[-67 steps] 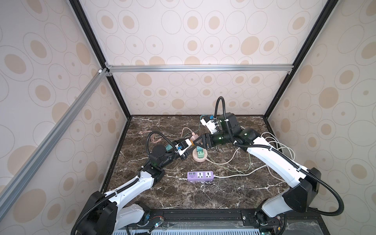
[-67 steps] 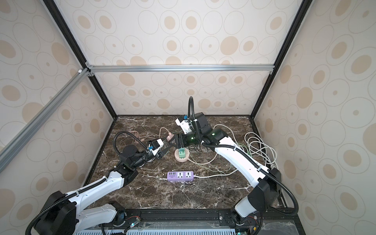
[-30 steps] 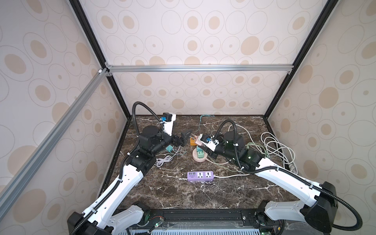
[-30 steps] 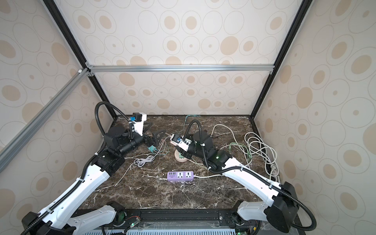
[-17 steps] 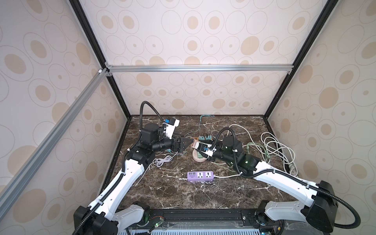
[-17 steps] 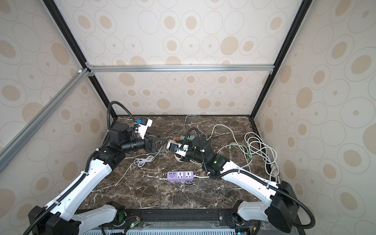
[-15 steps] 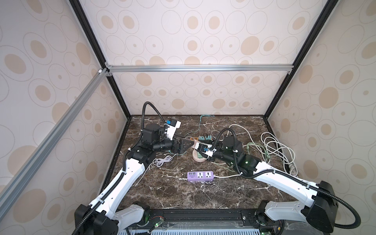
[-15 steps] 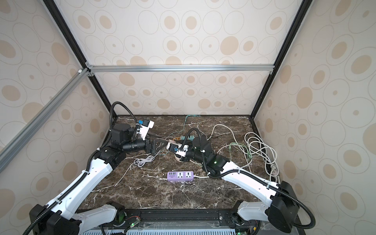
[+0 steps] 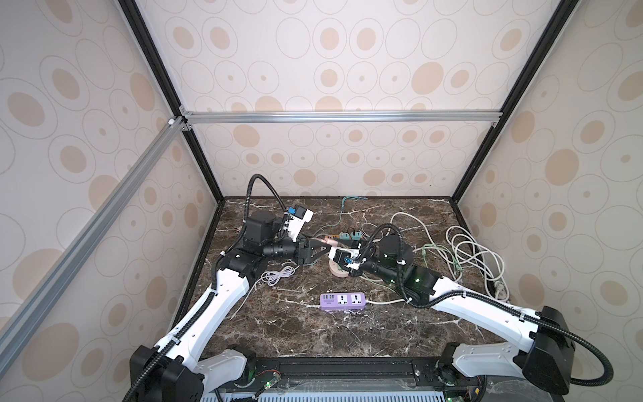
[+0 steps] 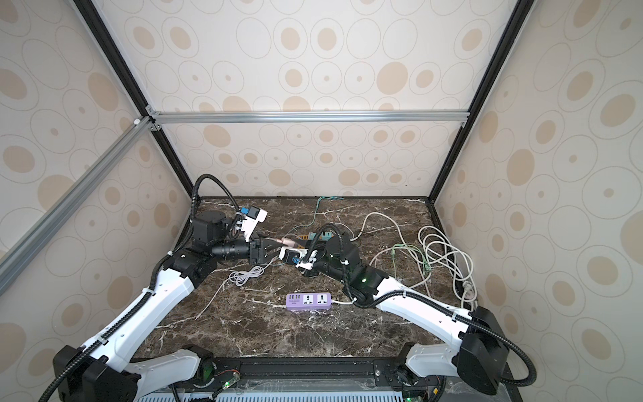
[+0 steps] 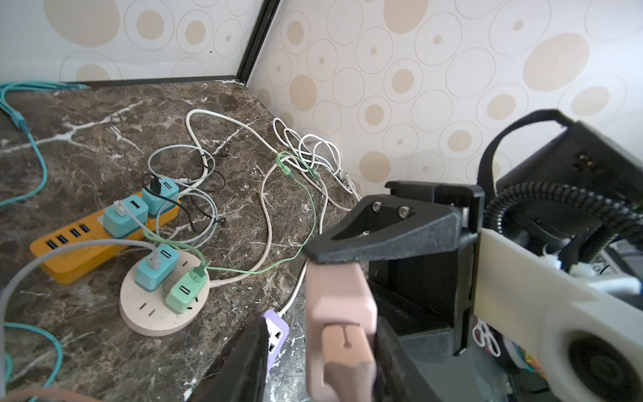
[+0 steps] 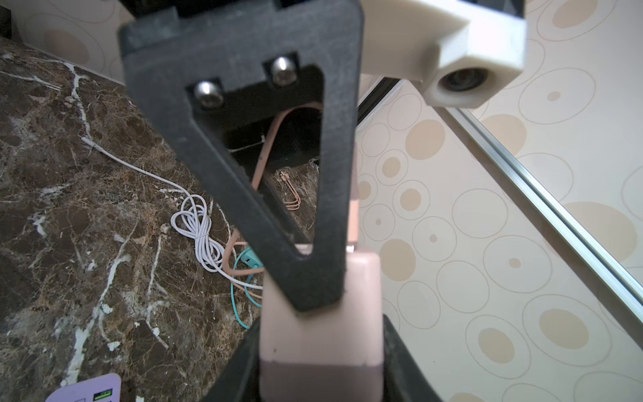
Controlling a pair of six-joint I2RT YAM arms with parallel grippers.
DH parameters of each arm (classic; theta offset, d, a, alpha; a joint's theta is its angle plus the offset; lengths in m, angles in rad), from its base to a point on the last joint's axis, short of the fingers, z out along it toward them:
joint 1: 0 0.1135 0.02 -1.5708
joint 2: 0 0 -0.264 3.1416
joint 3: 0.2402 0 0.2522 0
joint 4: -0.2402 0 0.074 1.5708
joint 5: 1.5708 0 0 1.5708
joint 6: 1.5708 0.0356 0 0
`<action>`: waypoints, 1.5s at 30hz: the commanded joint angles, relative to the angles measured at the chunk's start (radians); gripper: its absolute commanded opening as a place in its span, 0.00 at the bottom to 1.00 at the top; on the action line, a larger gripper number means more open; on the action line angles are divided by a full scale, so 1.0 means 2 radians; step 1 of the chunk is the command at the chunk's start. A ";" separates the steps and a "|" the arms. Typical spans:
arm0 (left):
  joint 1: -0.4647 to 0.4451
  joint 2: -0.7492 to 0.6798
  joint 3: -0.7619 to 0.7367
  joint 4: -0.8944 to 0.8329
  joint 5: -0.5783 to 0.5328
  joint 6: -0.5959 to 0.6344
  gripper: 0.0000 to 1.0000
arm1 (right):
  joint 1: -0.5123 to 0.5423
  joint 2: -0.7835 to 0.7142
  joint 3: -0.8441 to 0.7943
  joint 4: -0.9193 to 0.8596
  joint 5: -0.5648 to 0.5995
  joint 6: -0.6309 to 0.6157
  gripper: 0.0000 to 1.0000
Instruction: Insert the plug
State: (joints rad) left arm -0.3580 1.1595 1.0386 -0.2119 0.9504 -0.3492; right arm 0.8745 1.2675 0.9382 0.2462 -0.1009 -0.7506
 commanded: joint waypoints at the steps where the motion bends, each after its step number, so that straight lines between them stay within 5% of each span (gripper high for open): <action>1: 0.001 -0.004 0.007 0.044 0.037 -0.014 0.35 | 0.007 0.007 0.006 0.035 -0.005 0.015 0.23; 3: 0.002 -0.010 0.013 0.044 0.034 -0.009 0.23 | 0.007 0.010 0.012 0.030 -0.003 0.036 0.25; 5: 0.009 -0.017 0.029 0.028 -0.010 -0.003 0.00 | 0.006 0.010 0.012 0.037 0.001 0.057 0.31; 10: 0.026 -0.031 0.091 -0.036 -0.201 -0.003 0.00 | 0.002 0.022 0.038 -0.012 0.027 0.126 0.75; 13: 0.031 -0.043 0.123 -0.033 -0.261 -0.002 0.00 | -0.001 0.031 0.036 -0.015 0.028 0.179 0.99; 23: 0.033 -0.039 0.270 0.027 -0.280 -0.019 0.00 | -0.003 0.080 0.011 0.069 -0.007 0.287 0.98; 38: 0.033 0.008 0.392 -0.021 -0.326 0.030 0.00 | 0.014 0.360 0.155 0.219 -0.137 0.386 0.99; 45: 0.034 0.015 0.412 -0.038 -0.330 0.038 0.00 | 0.039 0.503 0.276 0.272 -0.069 0.426 0.99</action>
State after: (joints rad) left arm -0.2962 1.1973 1.8072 -0.2863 0.3004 -0.3058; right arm 0.9405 2.2127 1.4288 0.6910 -0.2962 0.0334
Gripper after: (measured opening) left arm 0.246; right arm 0.991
